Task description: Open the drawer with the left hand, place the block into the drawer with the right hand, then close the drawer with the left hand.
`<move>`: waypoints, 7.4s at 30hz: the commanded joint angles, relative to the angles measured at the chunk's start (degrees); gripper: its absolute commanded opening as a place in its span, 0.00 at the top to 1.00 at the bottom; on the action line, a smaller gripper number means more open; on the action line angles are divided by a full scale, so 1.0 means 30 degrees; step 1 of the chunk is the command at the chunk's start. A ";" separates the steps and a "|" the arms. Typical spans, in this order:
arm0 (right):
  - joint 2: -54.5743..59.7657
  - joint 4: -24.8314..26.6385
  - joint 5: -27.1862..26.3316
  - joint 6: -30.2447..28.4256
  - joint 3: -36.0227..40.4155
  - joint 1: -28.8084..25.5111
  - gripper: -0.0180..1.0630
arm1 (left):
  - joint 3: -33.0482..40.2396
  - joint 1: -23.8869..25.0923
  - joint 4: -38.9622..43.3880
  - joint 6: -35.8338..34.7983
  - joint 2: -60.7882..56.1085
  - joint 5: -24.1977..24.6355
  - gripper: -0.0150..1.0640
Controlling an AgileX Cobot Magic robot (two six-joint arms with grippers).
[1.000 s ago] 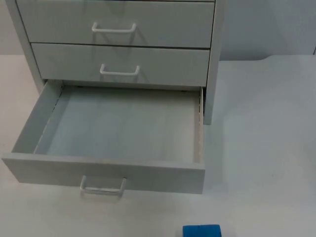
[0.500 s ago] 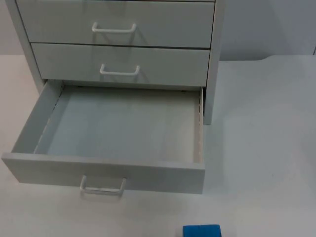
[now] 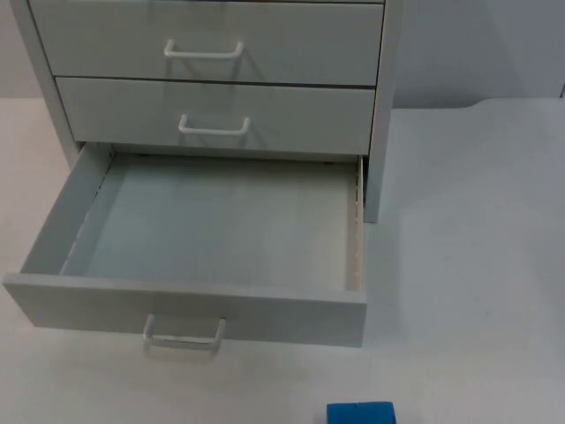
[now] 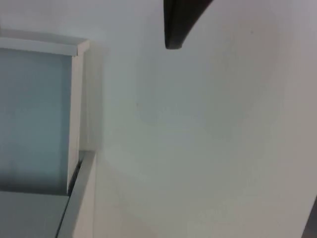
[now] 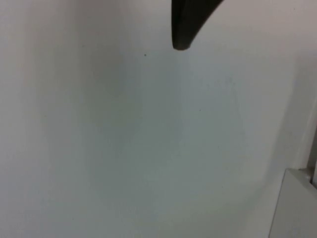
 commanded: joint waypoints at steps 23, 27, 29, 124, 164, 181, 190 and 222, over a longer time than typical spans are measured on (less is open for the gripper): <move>0.0675 0.1560 0.2794 -0.0190 -0.0081 1.0310 0.01 | -0.0022 -0.0270 -0.2594 0.3683 -0.0096 0.0635 0.01; 0.1774 0.1427 0.1983 -0.0070 -0.0081 1.3446 0.01 | -0.0022 -0.0270 -0.2594 0.3683 -0.0096 0.0635 0.01; 0.3393 0.1027 0.0983 -0.0070 -0.0081 1.5847 0.01 | -0.0022 -0.0270 -0.2594 0.3683 -0.0096 0.0635 0.01; 1.0318 -0.2044 0.1325 0.0576 -0.7260 1.9295 0.98 | -0.0022 -0.0270 -0.3023 0.3656 -0.0096 0.0376 0.01; 2.2868 -0.9900 -0.5416 1.3991 -1.5163 1.6255 0.98 | -0.0022 -0.0270 -0.3435 0.3656 -0.0096 0.0179 0.01; 2.5653 -1.0064 -0.5909 1.3712 -1.5648 1.6255 0.98 | -0.0022 -0.0270 -0.3435 0.3656 -0.0096 0.0067 0.01; 2.5653 -1.0064 -0.5460 1.3414 -1.5648 1.6255 0.52 | -0.0022 -0.0270 -0.3435 0.3656 -0.0096 0.0067 0.01; 1.4837 -0.9642 0.1127 1.1937 -1.3088 1.8892 0.44 | -0.0022 -0.0270 -0.3465 0.3656 -0.0130 0.0028 0.01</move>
